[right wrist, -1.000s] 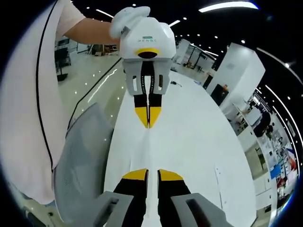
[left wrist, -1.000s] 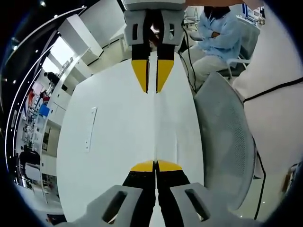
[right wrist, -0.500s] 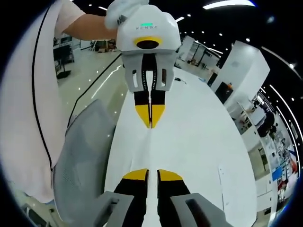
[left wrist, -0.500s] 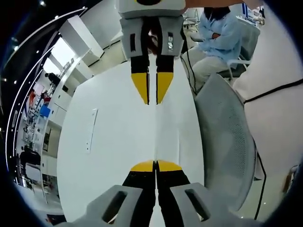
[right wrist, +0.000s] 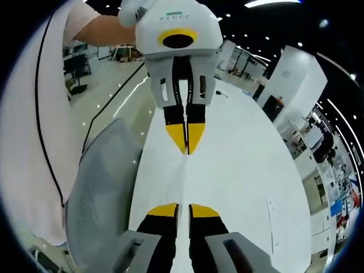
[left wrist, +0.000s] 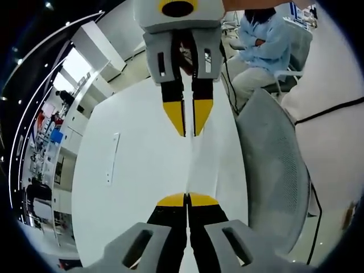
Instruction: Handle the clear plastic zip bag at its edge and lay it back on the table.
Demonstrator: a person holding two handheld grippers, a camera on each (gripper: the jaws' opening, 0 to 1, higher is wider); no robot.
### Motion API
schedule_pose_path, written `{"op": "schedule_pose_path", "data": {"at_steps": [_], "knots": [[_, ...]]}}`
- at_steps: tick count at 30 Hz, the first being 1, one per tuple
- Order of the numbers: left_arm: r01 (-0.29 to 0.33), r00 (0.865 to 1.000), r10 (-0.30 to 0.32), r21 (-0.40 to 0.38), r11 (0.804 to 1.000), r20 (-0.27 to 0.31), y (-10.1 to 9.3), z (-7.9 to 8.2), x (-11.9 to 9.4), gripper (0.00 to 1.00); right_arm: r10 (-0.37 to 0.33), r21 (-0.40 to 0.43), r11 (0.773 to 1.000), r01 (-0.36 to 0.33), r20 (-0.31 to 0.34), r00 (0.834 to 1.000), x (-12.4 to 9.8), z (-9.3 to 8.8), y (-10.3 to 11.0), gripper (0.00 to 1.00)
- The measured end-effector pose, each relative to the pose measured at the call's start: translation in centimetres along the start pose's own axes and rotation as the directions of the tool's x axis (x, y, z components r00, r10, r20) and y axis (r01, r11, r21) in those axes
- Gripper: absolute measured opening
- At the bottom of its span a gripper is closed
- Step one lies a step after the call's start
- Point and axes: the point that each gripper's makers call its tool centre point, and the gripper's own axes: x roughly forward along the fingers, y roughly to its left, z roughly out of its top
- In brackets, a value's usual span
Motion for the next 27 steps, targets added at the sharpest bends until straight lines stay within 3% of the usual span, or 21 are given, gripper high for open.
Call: {"op": "schedule_pose_path", "data": {"at_steps": [27], "knots": [[-0.020, 0.999, 0.019, 0.019, 1.000, 0.026, -0.2, 1.1, -0.4, 0.00, 0.047, 0.076, 0.996, -0.046, -0.006, 0.999, 1.4, -1.0, 0.9, 0.01]]}}
